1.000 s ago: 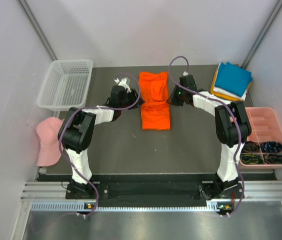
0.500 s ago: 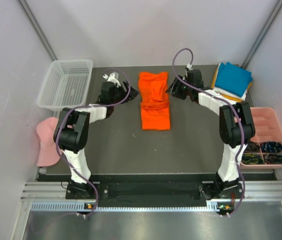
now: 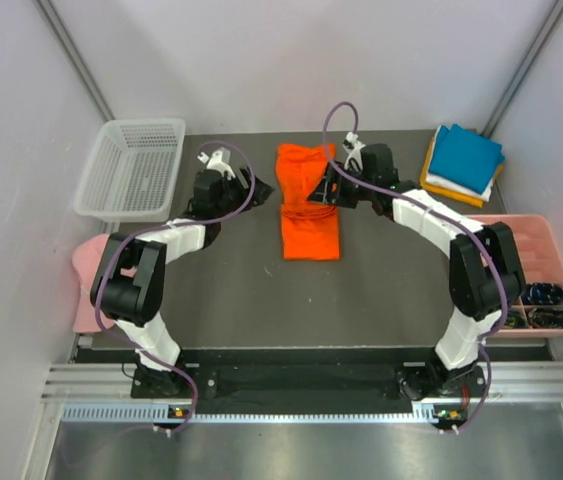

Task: Fold and stack the t-shirts
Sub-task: Fold the folded rectangular tshirt in 1/3 of the way

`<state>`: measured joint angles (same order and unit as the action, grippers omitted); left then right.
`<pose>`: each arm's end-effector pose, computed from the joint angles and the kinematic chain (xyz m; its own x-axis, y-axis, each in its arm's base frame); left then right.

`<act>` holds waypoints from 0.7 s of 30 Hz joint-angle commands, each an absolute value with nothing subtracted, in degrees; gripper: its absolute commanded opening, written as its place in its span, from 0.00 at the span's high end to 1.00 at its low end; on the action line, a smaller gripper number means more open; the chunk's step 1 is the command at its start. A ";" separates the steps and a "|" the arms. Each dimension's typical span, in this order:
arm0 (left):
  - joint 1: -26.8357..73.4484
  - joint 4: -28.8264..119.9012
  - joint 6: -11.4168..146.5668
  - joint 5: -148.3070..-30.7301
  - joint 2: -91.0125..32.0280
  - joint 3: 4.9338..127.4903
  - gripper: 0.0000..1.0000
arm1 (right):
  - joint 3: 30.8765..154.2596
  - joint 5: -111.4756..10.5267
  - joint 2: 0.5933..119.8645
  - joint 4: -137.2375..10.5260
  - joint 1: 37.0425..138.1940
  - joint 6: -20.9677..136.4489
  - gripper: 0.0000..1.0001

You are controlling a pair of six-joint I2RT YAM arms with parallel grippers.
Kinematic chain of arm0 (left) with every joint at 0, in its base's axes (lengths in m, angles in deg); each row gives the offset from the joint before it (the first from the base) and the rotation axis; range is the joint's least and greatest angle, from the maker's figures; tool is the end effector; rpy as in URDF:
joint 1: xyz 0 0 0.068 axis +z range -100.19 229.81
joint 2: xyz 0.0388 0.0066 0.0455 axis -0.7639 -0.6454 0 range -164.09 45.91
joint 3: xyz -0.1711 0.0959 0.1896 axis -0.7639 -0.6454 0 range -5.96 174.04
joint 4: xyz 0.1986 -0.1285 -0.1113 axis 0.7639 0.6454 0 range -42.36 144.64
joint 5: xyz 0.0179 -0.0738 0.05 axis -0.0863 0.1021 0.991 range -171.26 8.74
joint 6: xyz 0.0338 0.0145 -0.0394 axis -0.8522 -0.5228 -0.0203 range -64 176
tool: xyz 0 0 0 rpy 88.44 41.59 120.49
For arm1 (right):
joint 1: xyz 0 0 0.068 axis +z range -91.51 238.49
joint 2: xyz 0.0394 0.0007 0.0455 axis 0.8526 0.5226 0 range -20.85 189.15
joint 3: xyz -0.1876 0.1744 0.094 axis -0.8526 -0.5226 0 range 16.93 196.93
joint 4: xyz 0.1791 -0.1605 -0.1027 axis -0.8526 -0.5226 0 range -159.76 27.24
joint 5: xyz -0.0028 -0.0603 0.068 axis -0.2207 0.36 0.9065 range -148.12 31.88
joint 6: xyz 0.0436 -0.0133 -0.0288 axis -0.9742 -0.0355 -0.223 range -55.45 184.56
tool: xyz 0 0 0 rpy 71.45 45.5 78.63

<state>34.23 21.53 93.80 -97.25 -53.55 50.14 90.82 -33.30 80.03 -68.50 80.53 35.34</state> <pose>0.3692 -0.1132 0.2172 -0.5393 -0.4614 -0.7044 0.2290 0.7247 -0.6499 0.3696 0.1658 0.2576 -0.7635 0.1689 -0.6234 -0.3382 0.7177 0.6087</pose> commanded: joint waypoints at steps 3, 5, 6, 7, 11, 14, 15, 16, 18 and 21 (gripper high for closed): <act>34.16 20.57 93.96 -94.44 -49.89 47.74 0.23 | 90.49 -31.57 85.05 -67.60 82.66 35.20 0.37; 34.25 20.83 93.96 -94.35 -49.97 47.66 0.23 | 91.28 -31.40 87.94 -67.51 82.83 34.94 0.37; 34.25 20.92 93.96 -94.27 -49.89 47.66 0.23 | 91.81 -31.22 88.65 -67.16 82.84 34.76 0.37; 34.25 20.92 93.96 -94.00 -49.89 47.48 0.23 | 92.08 -31.31 89.44 -66.98 82.92 34.67 0.36; 34.42 21.01 93.96 -94.18 -50.32 47.57 0.23 | 93.48 -31.75 92.26 -66.45 82.93 34.50 0.36; 34.69 21.01 93.96 -94.44 -50.50 47.39 0.23 | 94.80 -32.01 93.93 -66.63 83.01 34.67 0.36; 34.78 21.01 93.96 -94.53 -50.59 47.31 0.23 | 95.33 -32.10 94.37 -66.80 83.01 34.76 0.36; 34.86 21.01 93.96 -94.53 -50.68 47.30 0.23 | 95.68 -32.19 94.63 -66.89 83.01 34.67 0.36; 35.04 20.84 93.96 -94.62 -50.76 47.30 0.23 | 96.56 -32.36 94.99 -67.15 83.01 35.02 0.36; 35.39 20.66 93.96 -94.97 -51.12 47.30 0.23 | 97.79 -32.63 95.95 -67.68 83.01 35.20 0.36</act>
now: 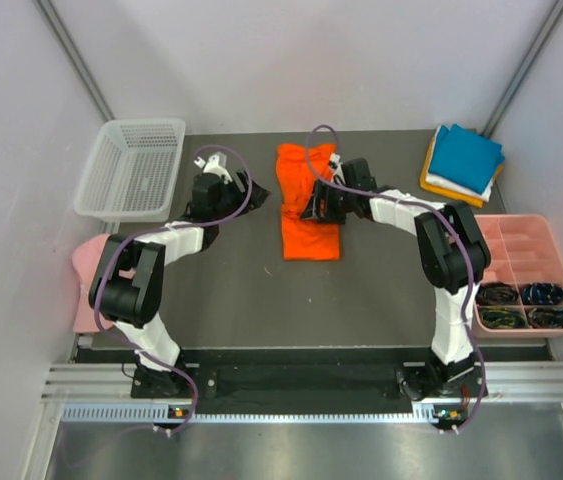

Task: Fold and stack the t-shirts
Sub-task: Fold the folded rectangular tshirt in 1/3 of the way, then grab one side of the 2/3 rectangular tshirt with both arms

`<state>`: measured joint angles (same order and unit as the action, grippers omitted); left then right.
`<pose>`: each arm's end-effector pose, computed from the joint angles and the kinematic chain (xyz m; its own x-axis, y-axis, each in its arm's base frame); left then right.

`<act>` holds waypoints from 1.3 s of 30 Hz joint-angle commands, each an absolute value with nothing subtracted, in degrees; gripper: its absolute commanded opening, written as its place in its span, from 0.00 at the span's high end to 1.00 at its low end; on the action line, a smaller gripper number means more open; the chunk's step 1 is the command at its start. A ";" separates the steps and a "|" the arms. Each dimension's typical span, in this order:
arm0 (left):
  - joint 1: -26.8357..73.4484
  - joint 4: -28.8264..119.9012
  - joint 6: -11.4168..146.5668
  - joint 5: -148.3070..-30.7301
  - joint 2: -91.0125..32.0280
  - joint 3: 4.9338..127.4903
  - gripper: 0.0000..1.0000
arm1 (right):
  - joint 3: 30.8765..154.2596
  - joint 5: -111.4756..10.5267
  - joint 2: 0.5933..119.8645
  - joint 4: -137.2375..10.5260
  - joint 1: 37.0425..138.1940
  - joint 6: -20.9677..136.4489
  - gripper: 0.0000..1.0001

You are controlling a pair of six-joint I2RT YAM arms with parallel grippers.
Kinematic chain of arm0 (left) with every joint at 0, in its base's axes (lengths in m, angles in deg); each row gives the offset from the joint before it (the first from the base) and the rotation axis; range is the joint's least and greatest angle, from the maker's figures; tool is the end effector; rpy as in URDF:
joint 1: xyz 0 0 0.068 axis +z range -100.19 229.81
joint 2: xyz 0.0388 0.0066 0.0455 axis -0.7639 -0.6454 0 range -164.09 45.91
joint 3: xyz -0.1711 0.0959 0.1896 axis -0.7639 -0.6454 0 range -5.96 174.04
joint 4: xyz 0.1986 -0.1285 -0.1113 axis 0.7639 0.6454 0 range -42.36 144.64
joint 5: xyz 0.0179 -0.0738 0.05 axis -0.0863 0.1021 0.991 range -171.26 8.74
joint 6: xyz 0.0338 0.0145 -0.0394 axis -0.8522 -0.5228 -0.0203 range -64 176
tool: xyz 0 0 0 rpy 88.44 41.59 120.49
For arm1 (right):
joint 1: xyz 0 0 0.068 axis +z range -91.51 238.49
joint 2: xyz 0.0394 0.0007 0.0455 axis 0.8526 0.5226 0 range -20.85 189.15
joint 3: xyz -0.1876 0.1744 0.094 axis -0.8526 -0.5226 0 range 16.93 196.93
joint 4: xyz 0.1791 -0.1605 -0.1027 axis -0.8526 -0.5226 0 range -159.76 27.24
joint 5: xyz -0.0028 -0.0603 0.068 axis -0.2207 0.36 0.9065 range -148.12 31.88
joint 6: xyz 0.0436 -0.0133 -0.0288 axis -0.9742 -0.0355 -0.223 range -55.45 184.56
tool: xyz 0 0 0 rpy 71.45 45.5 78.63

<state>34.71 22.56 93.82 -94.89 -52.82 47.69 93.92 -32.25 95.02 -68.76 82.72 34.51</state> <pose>0.3623 -0.1065 0.2062 -0.5473 -0.4697 -0.6928 0.1662 0.7503 -0.6399 0.3937 0.1943 0.1692 -0.8831 0.0966 -0.4591 -0.2414 0.7455 0.6212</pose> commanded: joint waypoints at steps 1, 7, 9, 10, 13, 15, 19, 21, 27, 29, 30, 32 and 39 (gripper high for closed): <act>35.48 20.57 93.96 -94.97 -51.20 47.30 0.23 | 98.14 -32.71 96.39 -67.77 83.01 35.29 0.36; 35.92 20.31 87.99 -95.32 -51.73 47.22 0.01 | 101.74 -33.24 99.20 -68.65 83.01 35.46 0.36; 36.09 20.22 87.90 -95.32 -51.82 47.13 0.01 | 103.14 -33.59 100.43 -68.74 82.93 35.64 0.36; 36.18 20.05 87.90 -95.32 -51.82 47.04 0.01 | 103.76 -33.77 100.79 -68.91 83.01 35.64 0.36; 36.27 20.04 87.99 -95.41 -52.00 47.04 0.01 | 106.66 -34.65 102.46 -70.05 83.01 35.99 0.36; 36.36 20.04 87.99 -95.58 -52.17 47.22 0.01 | 108.95 -35.35 103.51 -71.02 83.01 36.34 0.36; 36.45 20.04 88.08 -95.76 -52.35 47.30 0.01 | 113.51 -36.40 105.09 -72.34 82.92 36.96 0.36; 36.45 20.04 88.16 -95.93 -52.52 47.39 0.01 | 114.49 -36.49 105.71 -72.78 82.84 37.22 0.36; 36.53 20.04 88.16 -95.93 -52.88 47.13 0.01 | 117.22 -37.28 107.90 -72.17 82.31 37.22 0.36; 36.53 20.04 88.08 -96.02 -52.79 47.04 0.01 | 117.39 -38.95 108.00 -71.64 82.05 37.57 0.36; 36.53 19.96 87.99 -95.67 -52.61 46.95 0.01 | 117.13 -39.83 107.91 -71.12 81.96 37.66 0.36; 36.53 19.96 88.07 -95.50 -52.35 46.78 0.01 | 115.38 -42.46 106.16 -68.93 81.35 38.10 0.36; 36.53 18.90 87.73 -95.67 -48.66 45.46 0.01 | 105.81 -53.27 94.30 -63.21 79.67 40.64 0.36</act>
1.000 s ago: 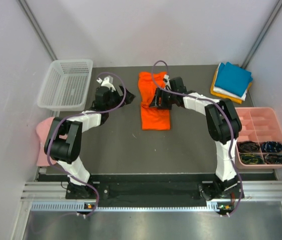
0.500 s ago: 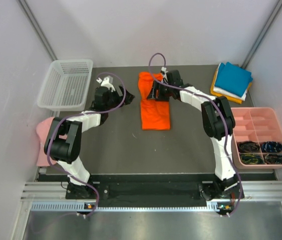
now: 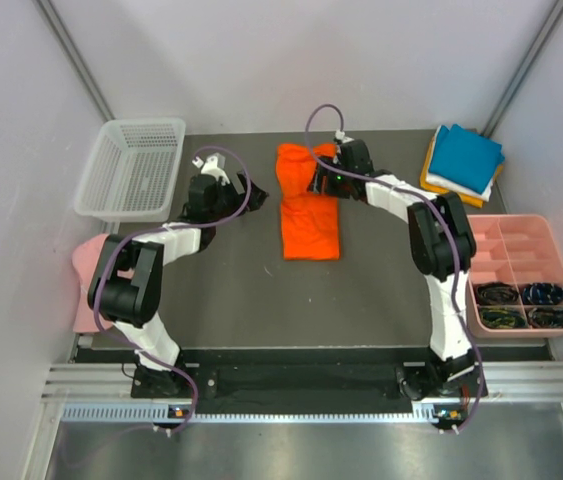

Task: Fold and stack the t-shirts
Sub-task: Grab one side of the 2/3 rectangular tshirt with both arms

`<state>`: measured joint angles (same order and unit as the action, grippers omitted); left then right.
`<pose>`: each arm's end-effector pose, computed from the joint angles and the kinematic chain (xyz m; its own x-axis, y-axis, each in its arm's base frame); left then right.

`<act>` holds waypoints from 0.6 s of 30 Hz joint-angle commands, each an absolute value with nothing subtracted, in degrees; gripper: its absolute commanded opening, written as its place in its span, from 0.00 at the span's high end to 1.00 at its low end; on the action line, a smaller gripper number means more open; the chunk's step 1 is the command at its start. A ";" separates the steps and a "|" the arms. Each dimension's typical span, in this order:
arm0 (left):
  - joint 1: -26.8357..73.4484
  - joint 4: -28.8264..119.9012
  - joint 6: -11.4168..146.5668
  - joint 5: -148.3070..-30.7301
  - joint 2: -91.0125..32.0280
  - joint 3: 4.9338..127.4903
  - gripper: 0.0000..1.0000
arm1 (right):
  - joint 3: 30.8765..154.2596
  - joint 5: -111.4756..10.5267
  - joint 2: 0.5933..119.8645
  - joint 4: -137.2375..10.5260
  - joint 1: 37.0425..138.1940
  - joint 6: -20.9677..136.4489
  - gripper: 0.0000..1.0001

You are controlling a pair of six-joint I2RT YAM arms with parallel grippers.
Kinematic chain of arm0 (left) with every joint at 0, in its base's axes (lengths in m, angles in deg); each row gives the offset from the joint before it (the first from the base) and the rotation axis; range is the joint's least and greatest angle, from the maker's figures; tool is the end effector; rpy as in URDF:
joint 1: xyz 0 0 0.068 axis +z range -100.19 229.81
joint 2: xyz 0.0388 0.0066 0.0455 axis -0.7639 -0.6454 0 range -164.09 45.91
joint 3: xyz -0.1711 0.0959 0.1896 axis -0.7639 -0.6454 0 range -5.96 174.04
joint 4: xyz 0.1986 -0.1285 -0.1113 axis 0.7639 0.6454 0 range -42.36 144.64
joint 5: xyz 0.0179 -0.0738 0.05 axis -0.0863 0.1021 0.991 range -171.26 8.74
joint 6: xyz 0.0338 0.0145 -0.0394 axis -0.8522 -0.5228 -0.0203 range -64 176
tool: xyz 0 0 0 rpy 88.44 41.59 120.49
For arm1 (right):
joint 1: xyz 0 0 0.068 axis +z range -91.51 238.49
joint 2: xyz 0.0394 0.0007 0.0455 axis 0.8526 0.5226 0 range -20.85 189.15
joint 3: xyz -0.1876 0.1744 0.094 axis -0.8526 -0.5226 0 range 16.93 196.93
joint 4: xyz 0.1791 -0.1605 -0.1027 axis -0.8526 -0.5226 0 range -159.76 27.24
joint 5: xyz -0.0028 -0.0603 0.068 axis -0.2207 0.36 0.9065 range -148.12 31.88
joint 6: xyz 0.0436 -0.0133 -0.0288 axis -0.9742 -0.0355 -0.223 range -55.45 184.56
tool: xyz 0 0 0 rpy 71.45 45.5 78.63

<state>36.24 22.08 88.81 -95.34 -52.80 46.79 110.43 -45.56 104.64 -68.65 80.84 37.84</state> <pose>0.3626 -0.0965 0.2022 -0.5283 -0.4132 -0.7417 0.1938 0.7918 -0.5792 0.4583 0.1969 0.1828 -0.7456 0.1679 -0.6449 -0.2179 0.8531 0.4741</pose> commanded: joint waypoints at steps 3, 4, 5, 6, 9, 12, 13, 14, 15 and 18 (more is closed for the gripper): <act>36.53 20.74 86.41 -95.14 -46.11 45.63 0.01 | 101.85 -59.94 88.41 -63.29 79.50 41.61 0.36; 36.45 21.79 85.88 -95.23 -44.89 45.63 0.01 | 100.36 -62.40 87.18 -64.07 79.50 41.70 0.36; 36.45 22.50 85.79 -95.58 -44.36 45.81 0.01 | 99.91 -63.03 85.08 -65.04 79.50 41.79 0.36; 36.45 23.20 85.70 -96.19 -44.00 45.90 0.01 | 99.55 -63.56 84.27 -66.18 79.50 41.79 0.36; 36.10 24.70 86.23 -98.04 -43.21 44.94 0.01 | 97.19 -65.06 81.03 -71.71 79.50 40.83 0.36; 33.82 23.30 87.46 -97.87 -42.59 41.34 0.01 | 92.27 -62.87 77.52 -73.75 79.50 38.63 0.36; 31.81 23.03 87.81 -97.09 -42.51 39.50 0.01 | 88.78 -60.34 76.71 -73.22 79.50 37.06 0.36; 30.66 22.07 87.81 -96.29 -42.50 38.44 0.01 | 86.74 -58.92 75.58 -72.44 79.58 36.52 0.36; 29.25 21.89 87.38 -93.68 -42.42 37.47 0.01 | 84.63 -58.38 74.52 -71.73 79.93 36.17 0.36; 22.57 23.81 82.47 -84.55 -42.85 35.97 0.01 | 76.99 -59.68 71.53 -71.37 81.25 36.34 0.36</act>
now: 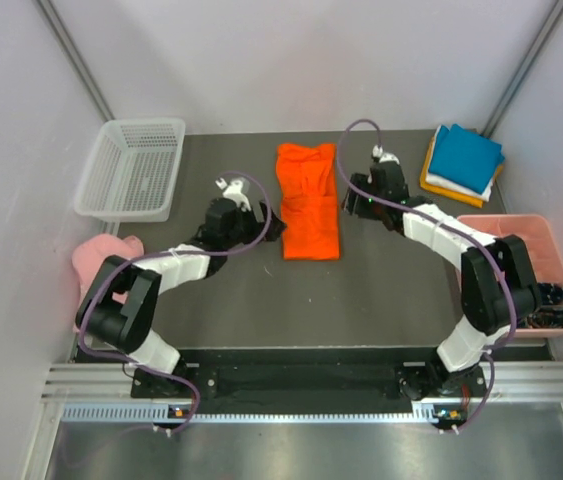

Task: Fold and stack the t-shirts
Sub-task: Grab one side of the 2/3 rectangular tshirt with both arms

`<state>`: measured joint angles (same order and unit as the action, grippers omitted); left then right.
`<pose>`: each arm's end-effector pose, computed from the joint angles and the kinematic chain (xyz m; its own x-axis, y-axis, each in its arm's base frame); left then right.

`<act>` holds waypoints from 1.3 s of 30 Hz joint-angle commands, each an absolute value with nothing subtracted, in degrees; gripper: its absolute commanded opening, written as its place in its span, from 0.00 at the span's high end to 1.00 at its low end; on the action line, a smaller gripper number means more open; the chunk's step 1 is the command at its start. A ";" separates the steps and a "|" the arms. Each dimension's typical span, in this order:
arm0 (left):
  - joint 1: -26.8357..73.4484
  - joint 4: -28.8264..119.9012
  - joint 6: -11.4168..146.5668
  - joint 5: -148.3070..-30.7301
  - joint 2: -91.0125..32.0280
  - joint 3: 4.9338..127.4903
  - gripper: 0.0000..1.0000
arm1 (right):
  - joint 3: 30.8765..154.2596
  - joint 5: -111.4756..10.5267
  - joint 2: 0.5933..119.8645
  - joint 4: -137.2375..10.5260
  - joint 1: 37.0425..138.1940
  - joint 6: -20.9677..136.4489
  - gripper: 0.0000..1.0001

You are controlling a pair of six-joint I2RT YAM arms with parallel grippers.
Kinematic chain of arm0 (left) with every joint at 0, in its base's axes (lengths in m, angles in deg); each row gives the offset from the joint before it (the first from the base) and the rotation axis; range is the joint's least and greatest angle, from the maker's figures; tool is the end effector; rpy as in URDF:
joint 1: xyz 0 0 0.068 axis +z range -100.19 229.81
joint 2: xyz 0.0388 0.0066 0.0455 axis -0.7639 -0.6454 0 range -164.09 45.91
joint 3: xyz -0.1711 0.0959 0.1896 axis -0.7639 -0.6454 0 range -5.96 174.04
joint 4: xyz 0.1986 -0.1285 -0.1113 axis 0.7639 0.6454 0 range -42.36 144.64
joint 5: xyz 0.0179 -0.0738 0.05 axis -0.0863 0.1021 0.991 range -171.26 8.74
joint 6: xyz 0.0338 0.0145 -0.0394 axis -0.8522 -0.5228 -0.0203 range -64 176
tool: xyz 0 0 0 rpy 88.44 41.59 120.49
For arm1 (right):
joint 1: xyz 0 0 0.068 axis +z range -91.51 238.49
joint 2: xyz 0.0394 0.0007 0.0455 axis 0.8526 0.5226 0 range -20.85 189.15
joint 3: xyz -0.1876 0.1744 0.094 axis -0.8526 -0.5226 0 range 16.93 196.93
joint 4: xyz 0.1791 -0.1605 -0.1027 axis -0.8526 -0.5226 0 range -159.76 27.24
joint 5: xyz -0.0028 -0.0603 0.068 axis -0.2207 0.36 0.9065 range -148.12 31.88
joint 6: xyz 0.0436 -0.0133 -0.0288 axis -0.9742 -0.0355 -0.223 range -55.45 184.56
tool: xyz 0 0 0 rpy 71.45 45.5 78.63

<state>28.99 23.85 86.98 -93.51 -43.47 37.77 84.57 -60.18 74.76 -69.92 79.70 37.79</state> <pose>0.3079 -0.1252 0.2037 -0.5720 -0.3207 -0.7549 0.2763 0.7913 -0.5455 0.3547 0.1364 0.2513 -0.6295 0.2385 -0.7395 -0.0566 0.9351 0.3498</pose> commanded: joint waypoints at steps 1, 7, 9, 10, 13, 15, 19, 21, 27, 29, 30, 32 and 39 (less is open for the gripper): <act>20.21 24.08 82.02 -83.12 -43.12 35.62 0.01 | 75.83 -59.96 70.74 -71.46 81.43 36.60 0.36; 17.55 24.53 81.48 -79.23 -46.98 35.44 0.01 | 67.74 -58.73 67.74 -69.27 82.83 35.82 0.36; 17.38 23.91 81.66 -79.32 -48.12 35.44 0.01 | 66.34 -58.29 67.56 -68.48 83.36 35.55 0.36; 17.20 23.65 81.66 -79.50 -48.56 35.53 0.01 | 65.98 -58.29 67.48 -68.13 83.54 34.94 0.36; 17.11 23.21 81.75 -79.41 -49.62 35.62 0.01 | 65.01 -56.10 67.92 -66.80 83.54 34.06 0.36; 17.11 23.03 81.75 -79.41 -50.32 35.53 0.01 | 65.10 -55.05 68.09 -66.45 83.54 33.80 0.36; 17.11 22.68 82.10 -80.03 -51.29 35.53 0.01 | 65.45 -53.64 68.01 -66.27 83.63 33.35 0.37; 17.11 22.24 82.27 -80.64 -51.21 35.61 0.01 | 65.98 -52.93 67.83 -66.54 83.54 33.35 0.37; 17.11 22.24 82.80 -80.99 -51.47 36.40 0.01 | 66.68 -50.13 68.97 -66.10 83.89 32.65 0.37; 17.11 22.24 83.15 -82.92 -51.73 36.58 0.03 | 66.68 -49.85 70.11 -65.57 84.24 32.48 0.37; 17.11 22.15 83.50 -83.45 -51.91 36.76 0.05 | 67.03 -49.68 70.46 -65.49 84.42 32.39 0.37; 17.02 21.80 83.85 -84.16 -52.26 36.84 0.07 | 67.21 -49.77 71.78 -65.05 85.03 32.47 0.38; 16.32 21.54 84.73 -84.42 -53.05 36.76 0.28 | 68.17 -49.15 75.21 -63.64 85.47 31.77 0.41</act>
<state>16.86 23.33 83.79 -83.30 -52.19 35.91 65.62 -49.84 73.41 -66.47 84.93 32.35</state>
